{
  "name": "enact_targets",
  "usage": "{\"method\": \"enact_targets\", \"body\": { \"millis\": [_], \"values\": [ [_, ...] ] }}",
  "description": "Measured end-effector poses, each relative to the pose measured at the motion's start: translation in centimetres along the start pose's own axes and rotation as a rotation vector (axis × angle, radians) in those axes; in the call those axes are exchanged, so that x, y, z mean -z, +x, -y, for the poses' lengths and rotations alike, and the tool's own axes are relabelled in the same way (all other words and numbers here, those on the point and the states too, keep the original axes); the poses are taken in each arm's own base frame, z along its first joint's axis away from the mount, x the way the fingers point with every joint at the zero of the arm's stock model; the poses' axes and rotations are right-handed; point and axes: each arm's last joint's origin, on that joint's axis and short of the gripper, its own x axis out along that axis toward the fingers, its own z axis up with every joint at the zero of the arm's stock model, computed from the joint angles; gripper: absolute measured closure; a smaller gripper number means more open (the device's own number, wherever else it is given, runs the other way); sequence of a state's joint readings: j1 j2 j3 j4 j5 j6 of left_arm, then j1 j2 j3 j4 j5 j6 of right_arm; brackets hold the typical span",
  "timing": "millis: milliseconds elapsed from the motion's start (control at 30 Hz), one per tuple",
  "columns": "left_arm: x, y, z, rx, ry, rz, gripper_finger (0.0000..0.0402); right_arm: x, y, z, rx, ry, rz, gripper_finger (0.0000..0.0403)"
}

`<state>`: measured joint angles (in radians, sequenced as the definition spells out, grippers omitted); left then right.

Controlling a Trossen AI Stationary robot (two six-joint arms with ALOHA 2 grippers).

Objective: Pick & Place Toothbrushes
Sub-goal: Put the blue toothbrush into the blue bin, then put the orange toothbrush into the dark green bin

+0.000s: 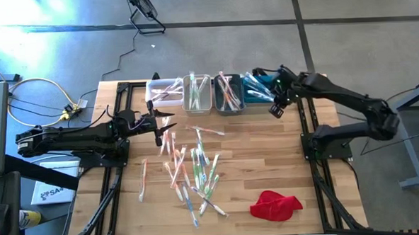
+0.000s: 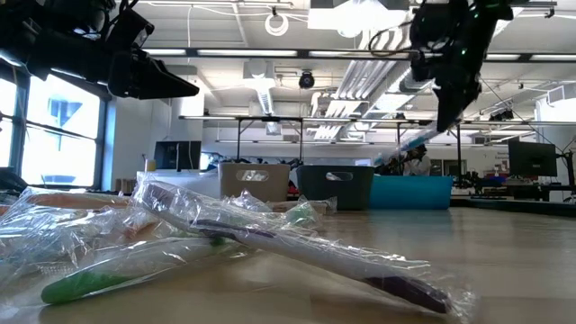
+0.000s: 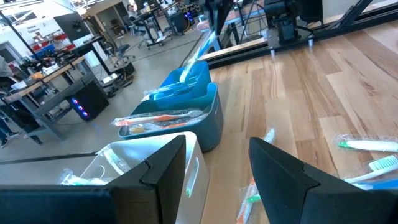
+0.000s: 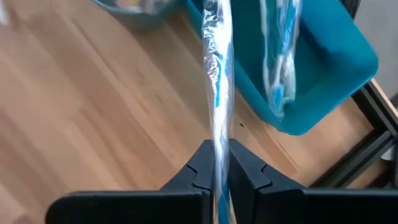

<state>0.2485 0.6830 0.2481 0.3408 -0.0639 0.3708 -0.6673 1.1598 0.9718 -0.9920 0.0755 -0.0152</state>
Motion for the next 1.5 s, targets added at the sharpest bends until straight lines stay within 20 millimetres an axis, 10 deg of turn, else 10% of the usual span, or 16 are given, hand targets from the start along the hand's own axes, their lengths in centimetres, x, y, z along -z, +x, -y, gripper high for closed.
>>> {"method": "enact_targets", "body": {
  "millis": [667,1167,1500],
  "values": [
    [0.0,0.0,0.0,0.000,0.025,0.000,0.0230,-1.8,5.0,3.8,0.070,-0.073,-0.117,0.0388],
    [0.0,0.0,0.0,0.001,0.025,0.000,0.0230,-2.3,5.1,3.5,0.304,-0.084,-0.111,0.0274],
    [0.0,0.0,0.0,0.000,0.025,0.000,0.0230,-3.0,4.9,1.3,0.314,0.003,-0.024,0.0275]
  ]
}}
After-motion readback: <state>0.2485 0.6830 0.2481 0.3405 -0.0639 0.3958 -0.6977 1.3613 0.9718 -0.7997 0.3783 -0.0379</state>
